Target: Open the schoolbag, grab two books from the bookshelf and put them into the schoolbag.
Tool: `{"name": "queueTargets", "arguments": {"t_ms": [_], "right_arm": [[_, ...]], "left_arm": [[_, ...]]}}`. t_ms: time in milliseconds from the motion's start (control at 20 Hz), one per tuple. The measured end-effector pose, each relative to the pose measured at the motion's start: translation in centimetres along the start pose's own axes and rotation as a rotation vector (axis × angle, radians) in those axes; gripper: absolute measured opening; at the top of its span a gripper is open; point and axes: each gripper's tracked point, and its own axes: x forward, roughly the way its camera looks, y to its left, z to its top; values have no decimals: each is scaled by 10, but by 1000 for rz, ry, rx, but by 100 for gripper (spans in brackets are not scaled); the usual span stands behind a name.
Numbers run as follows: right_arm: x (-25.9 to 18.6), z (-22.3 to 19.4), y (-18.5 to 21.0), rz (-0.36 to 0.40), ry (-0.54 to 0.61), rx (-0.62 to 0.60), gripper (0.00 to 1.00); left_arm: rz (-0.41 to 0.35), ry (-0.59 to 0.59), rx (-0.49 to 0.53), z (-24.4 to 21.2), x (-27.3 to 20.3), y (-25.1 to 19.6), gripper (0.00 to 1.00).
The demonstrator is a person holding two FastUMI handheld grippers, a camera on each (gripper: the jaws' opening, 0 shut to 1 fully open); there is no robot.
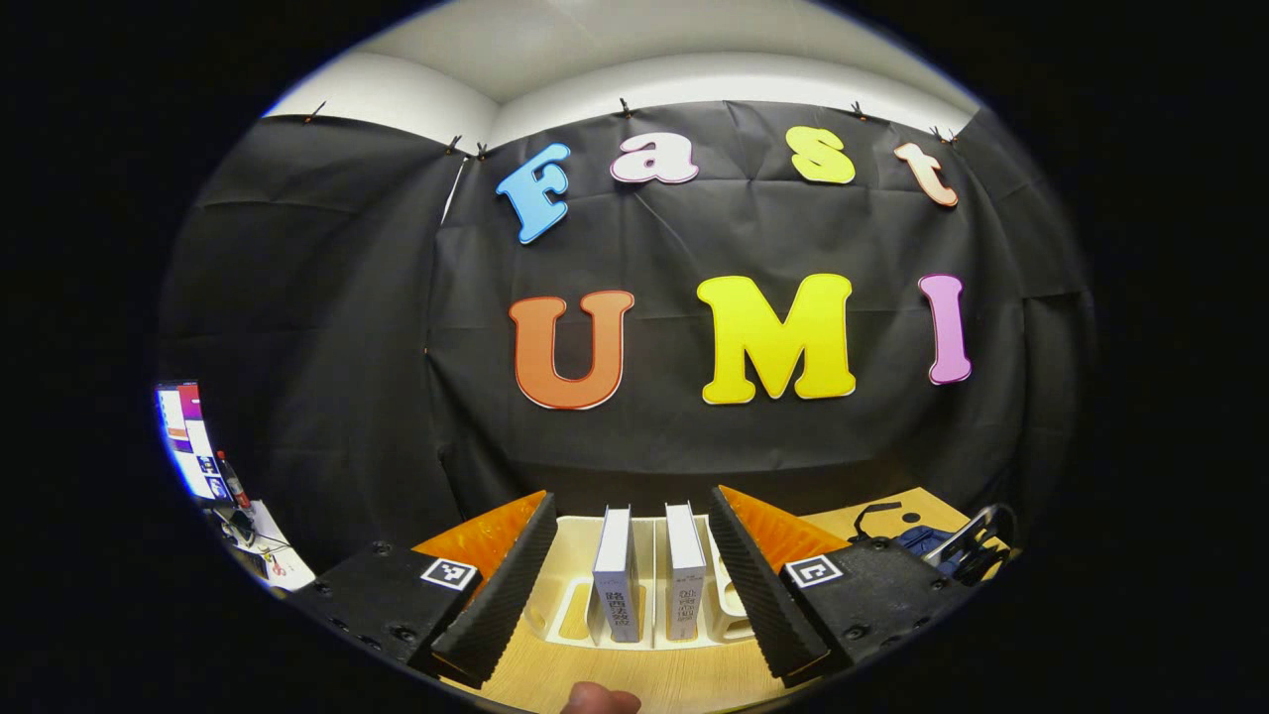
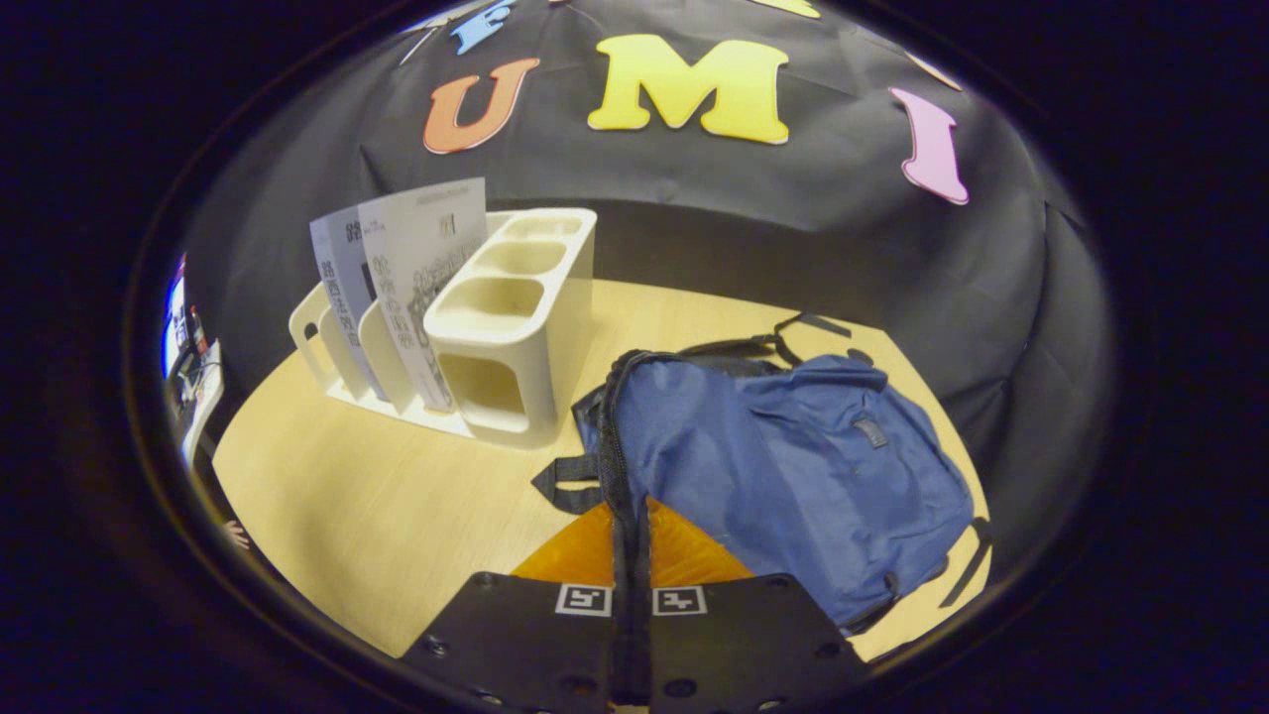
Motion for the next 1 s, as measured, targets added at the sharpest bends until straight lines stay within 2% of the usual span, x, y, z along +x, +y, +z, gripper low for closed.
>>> {"name": "queueTargets", "arguments": {"t_ms": [250, 300, 350, 400, 550, 750, 1000], "right_arm": [[-45, 53, -49, -24, -47, -5, 0], [-53, 62, -61, -34, -58, -13, 0], [-61, 71, -75, -46, -68, -21, 0], [-68, 79, -91, -60, -76, -24, 2], [-85, 98, -142, -102, -96, 1, 0], [-95, 116, -207, -135, -106, 72, 0], [-92, 125, -260, -137, -107, 140, 0]], "left_arm": [[-38, 48, -23, -5, 21, -11, 97], [-48, 65, -32, -6, 27, -13, 94], [-57, 80, -41, -6, 33, -15, 97], [-70, 94, -44, -6, 40, -18, 97], [-87, 125, -33, 4, 64, -16, 97], [-140, 246, -23, 3, 95, -24, 97], [-243, 506, -64, -20, 119, -49, 97]]}}
